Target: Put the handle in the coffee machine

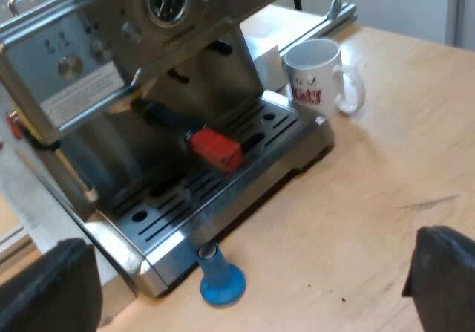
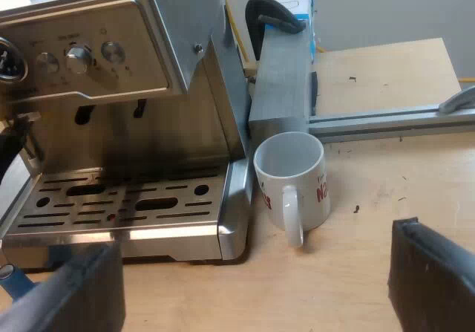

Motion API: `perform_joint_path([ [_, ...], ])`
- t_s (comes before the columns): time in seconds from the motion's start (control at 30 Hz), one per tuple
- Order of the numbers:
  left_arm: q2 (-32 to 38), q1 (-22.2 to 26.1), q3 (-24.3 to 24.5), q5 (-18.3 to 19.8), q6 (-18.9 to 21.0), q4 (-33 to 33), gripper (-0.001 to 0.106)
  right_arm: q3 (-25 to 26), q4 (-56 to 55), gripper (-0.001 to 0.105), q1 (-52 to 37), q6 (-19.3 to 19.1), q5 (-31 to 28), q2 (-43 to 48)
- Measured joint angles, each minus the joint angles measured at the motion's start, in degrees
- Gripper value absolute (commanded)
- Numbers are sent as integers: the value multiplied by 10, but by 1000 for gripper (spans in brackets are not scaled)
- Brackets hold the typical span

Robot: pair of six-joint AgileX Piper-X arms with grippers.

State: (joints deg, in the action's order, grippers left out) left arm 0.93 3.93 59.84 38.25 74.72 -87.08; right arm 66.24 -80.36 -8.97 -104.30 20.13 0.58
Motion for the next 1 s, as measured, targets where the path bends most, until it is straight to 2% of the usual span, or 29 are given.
perform_joint_path([
  [0.07,0,0,0,0,0,-1,85,0,-1,74,0,0,0,0],
  [0.1,0,0,0,-23,2,-12,85,0,-1,74,0,0,0,0],
  [0.17,0,0,0,-42,2,-12,85,0,-1,74,0,0,0,0],
  [0.27,0,0,-3,-46,4,-12,85,0,-2,74,0,-2,1,0],
  [0.4,0,0,-14,-48,46,4,85,0,16,74,0,-13,1,0],
  [0.53,0,0,-27,-49,67,30,85,-2,55,74,0,-15,1,0],
  [0.57,0,0,-47,-53,85,64,85,-5,72,74,0,-15,1,0],
  [0.63,0,0,-65,-75,105,98,85,-14,95,74,0,-15,1,0],
  [0.7,0,0,-93,-117,140,136,85,-35,109,74,0,-15,1,0],
  [0.73,0,0,-99,-125,145,144,85,-40,112,74,0,-15,2,0],
  [0.77,-1,0,-109,-152,161,159,85,-54,112,74,0,-15,1,0],
  [0.9,-1,0,-143,-226,189,202,85,-90,123,74,0,-15,1,0],
  [0.93,-1,0,-146,-233,193,206,85,-95,125,74,0,-15,1,0],
  [0.97,-1,0,-165,-262,199,221,85,-115,134,74,0,-15,1,-1],
  [1.0,-1,0,-167,-267,199,222,85,-130,141,74,0,-15,1,-1],
])
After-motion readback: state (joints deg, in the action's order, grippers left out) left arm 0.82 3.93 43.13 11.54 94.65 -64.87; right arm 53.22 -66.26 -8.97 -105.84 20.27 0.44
